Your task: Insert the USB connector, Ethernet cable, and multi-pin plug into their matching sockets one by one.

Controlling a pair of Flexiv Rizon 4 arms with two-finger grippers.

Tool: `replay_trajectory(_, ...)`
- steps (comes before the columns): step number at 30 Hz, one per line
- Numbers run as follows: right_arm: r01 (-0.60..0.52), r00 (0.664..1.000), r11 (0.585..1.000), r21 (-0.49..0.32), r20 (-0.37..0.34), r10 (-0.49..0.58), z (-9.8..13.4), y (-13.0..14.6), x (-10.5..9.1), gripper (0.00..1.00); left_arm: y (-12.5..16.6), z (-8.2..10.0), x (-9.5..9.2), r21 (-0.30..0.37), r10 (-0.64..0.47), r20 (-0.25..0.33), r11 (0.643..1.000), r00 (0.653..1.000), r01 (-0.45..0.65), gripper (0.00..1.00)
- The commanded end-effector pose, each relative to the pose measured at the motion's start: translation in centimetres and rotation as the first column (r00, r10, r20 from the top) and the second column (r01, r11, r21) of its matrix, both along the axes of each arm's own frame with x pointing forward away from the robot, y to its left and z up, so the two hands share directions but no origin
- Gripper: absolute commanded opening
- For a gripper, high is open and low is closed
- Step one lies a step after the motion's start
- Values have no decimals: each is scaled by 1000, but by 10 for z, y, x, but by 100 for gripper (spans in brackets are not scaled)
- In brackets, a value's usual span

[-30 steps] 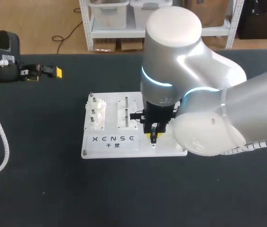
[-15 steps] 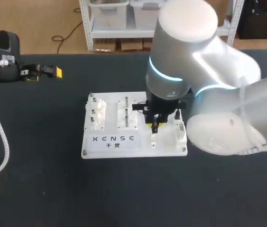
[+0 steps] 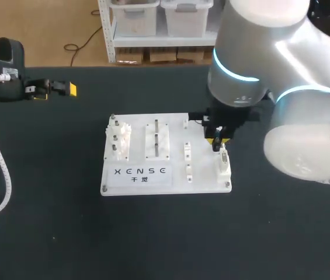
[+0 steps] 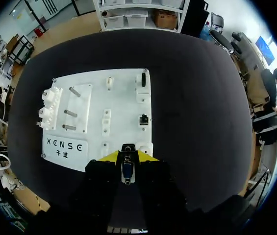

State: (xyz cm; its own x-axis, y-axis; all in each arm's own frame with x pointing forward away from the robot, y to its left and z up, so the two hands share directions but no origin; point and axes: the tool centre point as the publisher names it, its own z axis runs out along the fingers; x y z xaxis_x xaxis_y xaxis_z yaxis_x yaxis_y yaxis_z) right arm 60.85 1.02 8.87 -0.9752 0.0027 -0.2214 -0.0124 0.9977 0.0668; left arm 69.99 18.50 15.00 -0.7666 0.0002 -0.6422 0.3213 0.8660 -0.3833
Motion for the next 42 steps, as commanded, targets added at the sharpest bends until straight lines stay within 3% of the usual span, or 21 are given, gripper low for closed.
replay_trajectory(1,11,1000,1000,-10,13,-11,-1,-9,-7,0,0,0,0,0,0,0,1000,1000,0,100)
replay_trajectory(28,19,1000,998,-57,2,-19,-30,-19,-15,0,0,0,0,0,0,0,1000,1000,0,100)
replay_trajectory(42,34,999,998,-50,15,-33,-32,-20,-11,0,0,0,0,0,0,0,1000,1000,0,100)
